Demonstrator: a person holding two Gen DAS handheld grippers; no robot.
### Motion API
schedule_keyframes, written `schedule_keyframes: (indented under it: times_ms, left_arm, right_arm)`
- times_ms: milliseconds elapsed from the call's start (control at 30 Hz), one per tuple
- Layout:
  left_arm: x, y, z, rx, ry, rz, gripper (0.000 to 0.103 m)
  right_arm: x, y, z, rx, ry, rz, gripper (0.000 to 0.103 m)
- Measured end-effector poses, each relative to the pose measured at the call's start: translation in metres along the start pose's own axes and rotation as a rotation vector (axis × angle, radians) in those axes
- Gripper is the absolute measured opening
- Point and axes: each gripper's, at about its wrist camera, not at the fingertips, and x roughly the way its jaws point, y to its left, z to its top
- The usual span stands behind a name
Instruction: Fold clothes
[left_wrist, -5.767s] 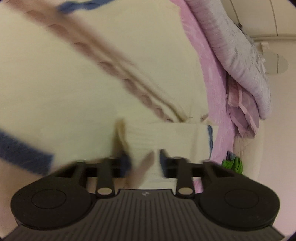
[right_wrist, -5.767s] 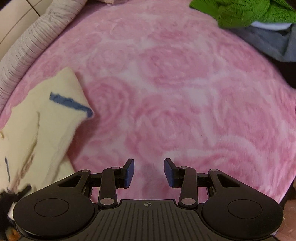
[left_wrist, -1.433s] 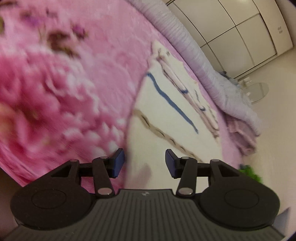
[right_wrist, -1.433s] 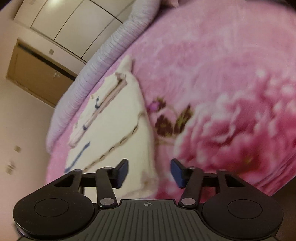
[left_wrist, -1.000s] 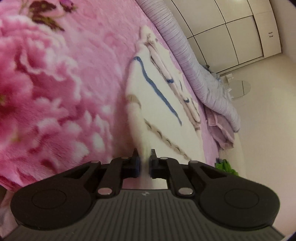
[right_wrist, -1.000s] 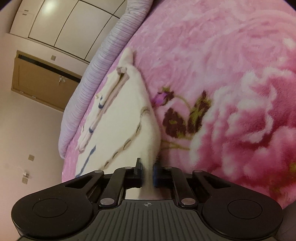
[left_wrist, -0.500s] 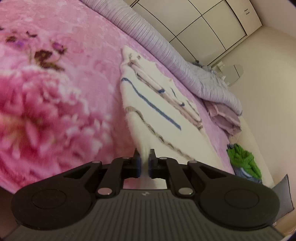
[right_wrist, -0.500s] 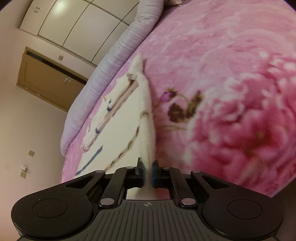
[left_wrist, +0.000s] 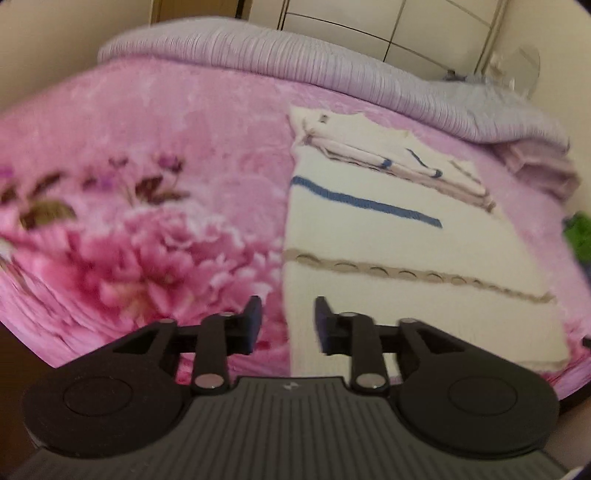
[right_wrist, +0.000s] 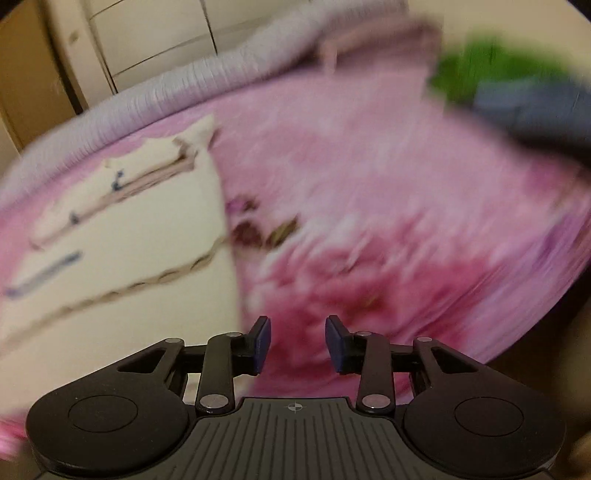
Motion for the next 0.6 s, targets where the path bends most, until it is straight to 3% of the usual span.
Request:
schedule_keyframes:
  times_ms: [100,233,433,600]
  left_arm:
    - [-0.004,-0.036,-0.004,0.081,-0.002,0.028,0.031]
    - [-0.003,-0.069,-0.018,0.142,0.017,0.059,0.031]
    - [-0.017,-0.085,-0.035,0.163,0.028,0.082,0.034]
    - [-0.033,-0.09,-0.046,0.188,0.014,0.116,0.037]
  right_arm:
    - [-0.017,0.029,-0.01,-0.076,-0.031,0.049,0.04]
    - [-0.018,0.064,-0.022,-0.123,-0.007,0.117,0.043]
    - [-0.031,0.083,-0.029,-0.132,-0.021,0.124,0.045]
    - [-0.048,0.085,-0.035,-0.141,-0.019,0.137,0.055]
